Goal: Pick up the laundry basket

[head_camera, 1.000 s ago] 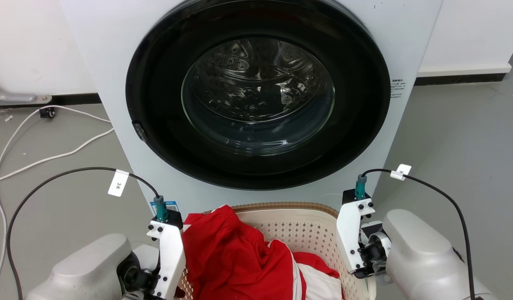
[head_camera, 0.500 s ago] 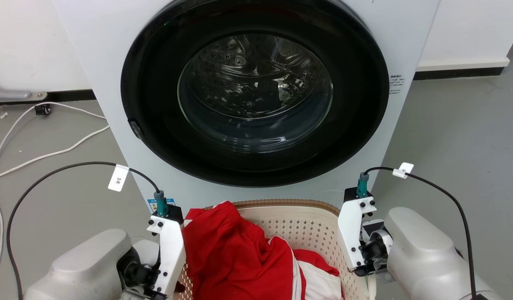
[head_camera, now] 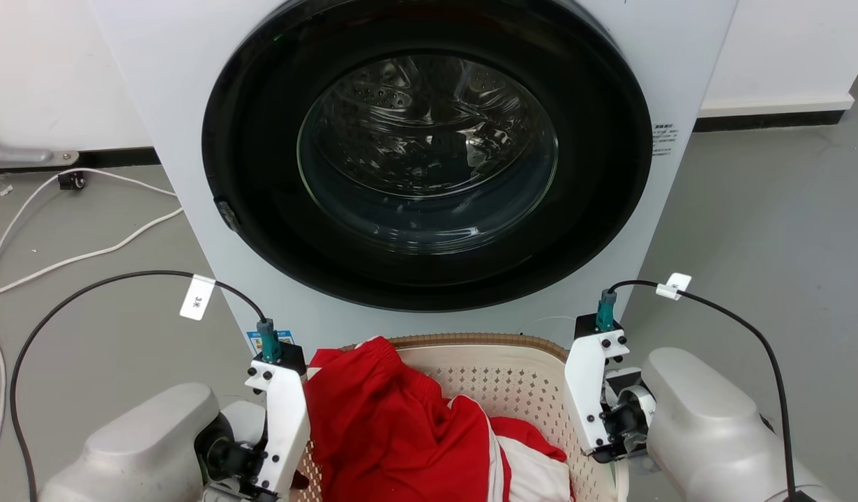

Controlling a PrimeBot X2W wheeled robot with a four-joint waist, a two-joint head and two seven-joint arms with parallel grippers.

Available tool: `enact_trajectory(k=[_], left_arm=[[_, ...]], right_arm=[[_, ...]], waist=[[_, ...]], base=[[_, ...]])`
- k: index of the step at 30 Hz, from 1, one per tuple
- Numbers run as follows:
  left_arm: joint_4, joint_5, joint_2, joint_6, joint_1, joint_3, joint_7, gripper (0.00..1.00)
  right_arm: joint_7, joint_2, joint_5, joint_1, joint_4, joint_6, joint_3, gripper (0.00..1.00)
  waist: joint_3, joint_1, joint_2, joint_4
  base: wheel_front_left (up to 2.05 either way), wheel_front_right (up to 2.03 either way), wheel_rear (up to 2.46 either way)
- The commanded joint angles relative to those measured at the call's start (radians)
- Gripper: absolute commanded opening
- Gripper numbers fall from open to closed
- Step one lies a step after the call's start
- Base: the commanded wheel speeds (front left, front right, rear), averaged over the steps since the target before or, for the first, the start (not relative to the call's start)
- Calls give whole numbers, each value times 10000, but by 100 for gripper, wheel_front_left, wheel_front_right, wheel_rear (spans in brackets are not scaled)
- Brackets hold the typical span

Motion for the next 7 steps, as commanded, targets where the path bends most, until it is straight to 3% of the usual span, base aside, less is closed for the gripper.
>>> enact_trajectory(k=[1,7], left_arm=[[-63,44,25,-125,-168,-6,22,0],[-28,5,-8,-125,-148,-7,11,0]], right_arm=[[23,13,4,-134,6,53,97,0],[-1,13,107,-126,15,53,176,0]], waist=[[3,0,0,-2],[6,0,0,-14]], base=[[0,0,0],[0,0,0]])
